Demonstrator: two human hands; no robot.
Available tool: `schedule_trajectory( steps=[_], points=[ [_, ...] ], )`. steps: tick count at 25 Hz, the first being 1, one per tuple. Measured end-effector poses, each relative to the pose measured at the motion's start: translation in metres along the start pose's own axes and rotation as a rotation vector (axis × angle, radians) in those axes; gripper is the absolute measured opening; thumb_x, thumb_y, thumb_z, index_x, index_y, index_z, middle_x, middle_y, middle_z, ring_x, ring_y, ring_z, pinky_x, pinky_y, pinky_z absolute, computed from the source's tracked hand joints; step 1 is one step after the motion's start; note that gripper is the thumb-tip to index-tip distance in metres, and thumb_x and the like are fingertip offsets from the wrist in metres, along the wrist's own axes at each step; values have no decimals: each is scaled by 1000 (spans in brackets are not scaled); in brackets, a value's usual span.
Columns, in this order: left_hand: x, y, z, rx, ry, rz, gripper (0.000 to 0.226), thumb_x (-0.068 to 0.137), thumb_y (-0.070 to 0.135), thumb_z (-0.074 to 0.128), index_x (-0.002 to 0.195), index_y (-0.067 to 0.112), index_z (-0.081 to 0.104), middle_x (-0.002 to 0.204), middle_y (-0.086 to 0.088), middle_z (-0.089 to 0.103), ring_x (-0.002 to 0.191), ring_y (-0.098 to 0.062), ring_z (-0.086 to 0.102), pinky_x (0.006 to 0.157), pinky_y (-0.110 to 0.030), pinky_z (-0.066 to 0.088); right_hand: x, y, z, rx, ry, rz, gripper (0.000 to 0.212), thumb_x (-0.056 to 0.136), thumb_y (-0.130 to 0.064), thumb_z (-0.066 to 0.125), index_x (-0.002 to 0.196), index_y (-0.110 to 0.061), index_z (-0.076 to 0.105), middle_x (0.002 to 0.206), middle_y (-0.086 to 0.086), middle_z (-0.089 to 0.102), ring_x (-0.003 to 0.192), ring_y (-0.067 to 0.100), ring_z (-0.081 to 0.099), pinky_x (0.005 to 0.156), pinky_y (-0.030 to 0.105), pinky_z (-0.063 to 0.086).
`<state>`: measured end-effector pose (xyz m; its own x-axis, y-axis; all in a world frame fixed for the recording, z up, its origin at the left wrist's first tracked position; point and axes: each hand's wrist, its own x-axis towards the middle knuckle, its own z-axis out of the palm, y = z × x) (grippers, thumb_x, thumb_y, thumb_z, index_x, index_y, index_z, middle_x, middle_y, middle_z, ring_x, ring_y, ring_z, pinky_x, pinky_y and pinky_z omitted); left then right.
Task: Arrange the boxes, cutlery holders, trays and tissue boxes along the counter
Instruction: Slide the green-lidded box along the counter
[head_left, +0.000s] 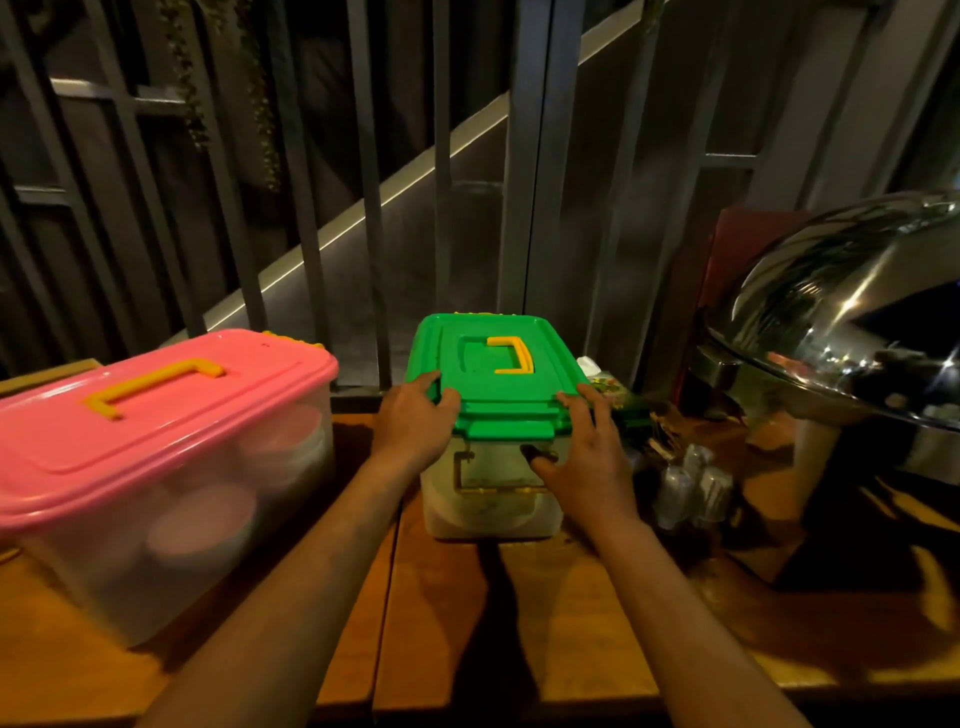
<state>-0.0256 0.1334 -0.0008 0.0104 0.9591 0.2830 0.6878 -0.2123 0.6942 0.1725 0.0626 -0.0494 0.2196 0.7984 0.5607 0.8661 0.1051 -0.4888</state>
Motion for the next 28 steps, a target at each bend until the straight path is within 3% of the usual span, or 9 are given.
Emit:
schedule_trajectory(
  steps=[8, 13, 16, 22, 25, 28],
  points=[
    [13, -9, 7, 6, -2, 34, 50, 94, 36, 45, 141, 20, 51, 138, -18, 55, 120, -33, 54, 100, -43, 47, 6, 3, 5, -2, 13, -19, 77, 77, -36, 79, 141, -23, 38, 153, -1, 24, 134, 22, 37, 94, 34, 44],
    [5, -5, 0, 78, -19, 46, 47, 101, 31, 35, 143, 17, 48, 143, -21, 49, 128, -36, 47, 107, -44, 39, 1, -7, -8, 42, -39, 19, 76, 77, -30, 79, 142, -21, 39, 153, -1, 25, 130, 24, 41, 101, 43, 48],
    [-7, -4, -2, 102, -13, 67, 46, 102, 27, 32, 142, 15, 49, 143, -23, 49, 129, -39, 46, 108, -42, 35, -10, -13, -15, 69, -16, 62, 78, 74, -28, 81, 141, -21, 43, 152, -1, 28, 130, 24, 43, 101, 41, 47],
    [-32, 2, -11, 55, -65, 35, 47, 103, 26, 36, 148, 12, 37, 148, -23, 43, 134, -39, 40, 110, -39, 31, -27, -22, -36, -40, -114, 49, 81, 78, -37, 77, 145, -22, 35, 156, 3, 22, 129, 33, 43, 101, 47, 44],
    [-58, -3, -25, 37, -64, 109, 44, 100, 27, 45, 143, 14, 47, 145, -18, 49, 132, -35, 45, 109, -37, 34, -34, -37, -41, -198, -212, 95, 95, 78, -56, 67, 153, -26, 17, 162, 7, 5, 140, 43, 26, 107, 58, 33],
    [-89, -38, -66, 182, 7, 305, 42, 93, 27, 54, 135, 22, 56, 133, -11, 60, 120, -31, 56, 101, -40, 45, -54, -77, -30, -229, -139, 80, 95, 78, -61, 60, 155, -28, 14, 164, 9, 2, 146, 46, 7, 115, 65, 15]
  ],
)
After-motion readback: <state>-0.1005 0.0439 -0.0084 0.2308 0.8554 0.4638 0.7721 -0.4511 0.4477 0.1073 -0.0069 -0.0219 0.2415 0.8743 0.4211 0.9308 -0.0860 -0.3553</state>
